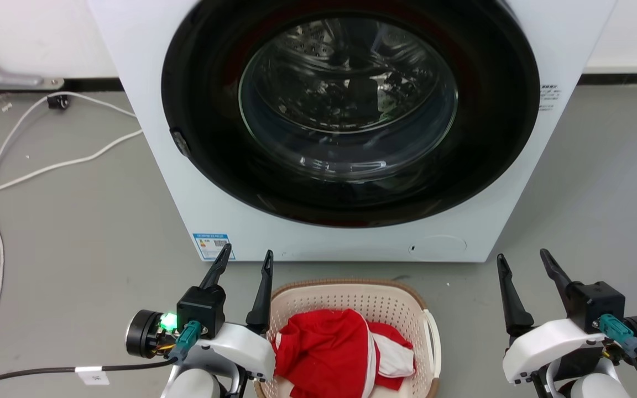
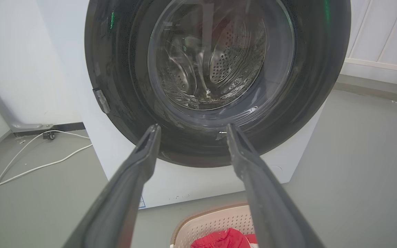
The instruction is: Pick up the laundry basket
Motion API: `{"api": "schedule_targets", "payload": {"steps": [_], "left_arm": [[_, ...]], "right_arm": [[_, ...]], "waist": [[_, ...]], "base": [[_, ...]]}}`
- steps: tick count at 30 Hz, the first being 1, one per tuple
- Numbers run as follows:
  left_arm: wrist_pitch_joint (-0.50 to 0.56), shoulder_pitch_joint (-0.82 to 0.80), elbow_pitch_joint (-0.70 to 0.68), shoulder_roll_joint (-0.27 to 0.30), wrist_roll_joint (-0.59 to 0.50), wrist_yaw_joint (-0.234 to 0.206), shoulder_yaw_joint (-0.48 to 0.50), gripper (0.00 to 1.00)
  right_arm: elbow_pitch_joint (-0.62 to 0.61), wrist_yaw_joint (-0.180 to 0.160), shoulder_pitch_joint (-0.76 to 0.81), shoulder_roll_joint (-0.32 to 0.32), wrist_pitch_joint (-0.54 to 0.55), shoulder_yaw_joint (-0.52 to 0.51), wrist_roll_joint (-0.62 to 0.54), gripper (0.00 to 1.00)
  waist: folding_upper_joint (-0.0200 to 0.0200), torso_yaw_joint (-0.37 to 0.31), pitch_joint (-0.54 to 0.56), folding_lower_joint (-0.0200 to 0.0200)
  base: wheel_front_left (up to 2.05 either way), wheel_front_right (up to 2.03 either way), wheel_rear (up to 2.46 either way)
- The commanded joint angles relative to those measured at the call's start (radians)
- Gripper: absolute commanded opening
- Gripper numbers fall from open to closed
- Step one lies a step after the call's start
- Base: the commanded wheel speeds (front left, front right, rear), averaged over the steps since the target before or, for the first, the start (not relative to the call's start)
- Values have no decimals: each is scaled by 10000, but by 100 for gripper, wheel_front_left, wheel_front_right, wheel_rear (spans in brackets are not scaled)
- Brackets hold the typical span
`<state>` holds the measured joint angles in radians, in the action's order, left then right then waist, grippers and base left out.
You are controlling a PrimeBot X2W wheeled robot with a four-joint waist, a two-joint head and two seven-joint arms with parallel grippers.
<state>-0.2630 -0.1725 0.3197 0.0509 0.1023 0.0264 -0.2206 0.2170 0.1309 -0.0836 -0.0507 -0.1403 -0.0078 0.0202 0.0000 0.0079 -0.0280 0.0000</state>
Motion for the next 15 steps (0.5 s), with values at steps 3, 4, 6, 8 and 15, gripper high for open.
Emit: {"api": "schedule_targets", "payload": {"steps": [3, 4, 6, 8, 15], "left_arm": [[-27, -207, 355, -7, 109, -31, 37, 100], [-26, -263, 514, -7, 126, -22, 58, 100], [-26, -378, 881, -7, 191, 12, 108, 100], [-26, -534, 1293, -8, 248, 64, 144, 100], [-27, -1207, 2707, -7, 502, 245, 334, 100]], "right_arm": [[149, -3, -177, 6, 66, 57, 191, 100], [205, -3, -218, 6, 93, 79, 225, 100], [366, -3, -267, 6, 132, 120, 275, 100], [569, -3, -383, 5, 149, 146, 342, 100], [1330, -3, -859, 5, 166, 285, 561, 100]], "waist": [[0, -55, -386, 0], [0, -74, -512, 0], [0, -120, -765, 0], [0, -165, -1043, 0], [0, -295, -2038, 0]], "base": [[0, 0, 0], [0, 0, 0], [0, 0, 0], [0, 0, 0], [0, 0, 0]]}}
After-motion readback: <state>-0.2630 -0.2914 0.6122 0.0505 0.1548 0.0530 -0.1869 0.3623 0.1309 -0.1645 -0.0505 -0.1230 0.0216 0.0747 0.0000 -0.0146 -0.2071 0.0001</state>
